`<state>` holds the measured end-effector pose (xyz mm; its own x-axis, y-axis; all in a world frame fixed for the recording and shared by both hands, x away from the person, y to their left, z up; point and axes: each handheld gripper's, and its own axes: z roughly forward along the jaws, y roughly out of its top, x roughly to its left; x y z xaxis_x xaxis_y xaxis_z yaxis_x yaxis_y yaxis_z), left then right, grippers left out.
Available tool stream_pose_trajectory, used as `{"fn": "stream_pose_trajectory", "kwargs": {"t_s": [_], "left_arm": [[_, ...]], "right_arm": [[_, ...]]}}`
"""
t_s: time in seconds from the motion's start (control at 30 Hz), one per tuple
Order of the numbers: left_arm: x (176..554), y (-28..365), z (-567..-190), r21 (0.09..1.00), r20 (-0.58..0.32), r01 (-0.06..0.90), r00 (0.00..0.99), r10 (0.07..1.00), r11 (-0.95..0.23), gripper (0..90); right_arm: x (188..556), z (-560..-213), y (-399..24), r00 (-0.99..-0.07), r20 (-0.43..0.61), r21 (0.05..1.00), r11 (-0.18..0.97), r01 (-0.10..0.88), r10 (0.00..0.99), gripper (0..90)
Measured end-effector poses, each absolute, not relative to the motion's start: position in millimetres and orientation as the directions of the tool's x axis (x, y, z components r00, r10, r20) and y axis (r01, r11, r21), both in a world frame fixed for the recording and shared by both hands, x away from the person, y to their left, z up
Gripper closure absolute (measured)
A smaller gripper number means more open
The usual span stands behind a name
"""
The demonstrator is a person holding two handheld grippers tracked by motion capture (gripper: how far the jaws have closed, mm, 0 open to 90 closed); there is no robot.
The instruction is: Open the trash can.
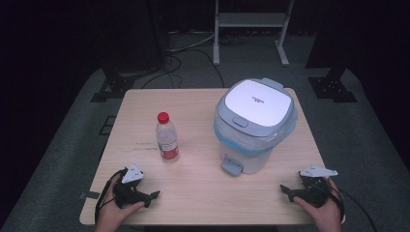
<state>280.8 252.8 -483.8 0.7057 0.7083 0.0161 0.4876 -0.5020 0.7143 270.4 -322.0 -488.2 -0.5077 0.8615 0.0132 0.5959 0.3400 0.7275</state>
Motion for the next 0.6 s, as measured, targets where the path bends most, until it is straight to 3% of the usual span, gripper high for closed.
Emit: {"fn": "stream_pose_trajectory", "kwargs": {"t_s": [0.2,0.27,0.4,0.6], "left_arm": [[280.9,252.8,-483.8,0.714,0.015,0.487,0.708,0.706,-0.503,0.0],[280.9,252.8,-483.8,0.714,0.014,0.487,0.708,0.706,-0.502,0.0],[280.9,252.8,-483.7,0.714,0.016,0.486,0.709,0.705,-0.504,0.0],[280.9,253.0,-483.8,0.715,0.015,0.485,0.711,0.703,-0.505,0.0]], "right_arm": [[270.3,-488.2,-322.0,-0.507,0.013,0.728,0.339,0.596,0.862,7.5],[269.2,-487.6,-322.5,-0.511,0.015,0.737,0.336,0.587,0.860,16.8],[269.0,-487.4,-323.7,-0.520,0.017,0.745,0.336,0.576,0.854,20.2],[267.2,-486.6,-324.9,-0.546,0.015,0.758,0.347,0.553,0.838,34.9]]}}
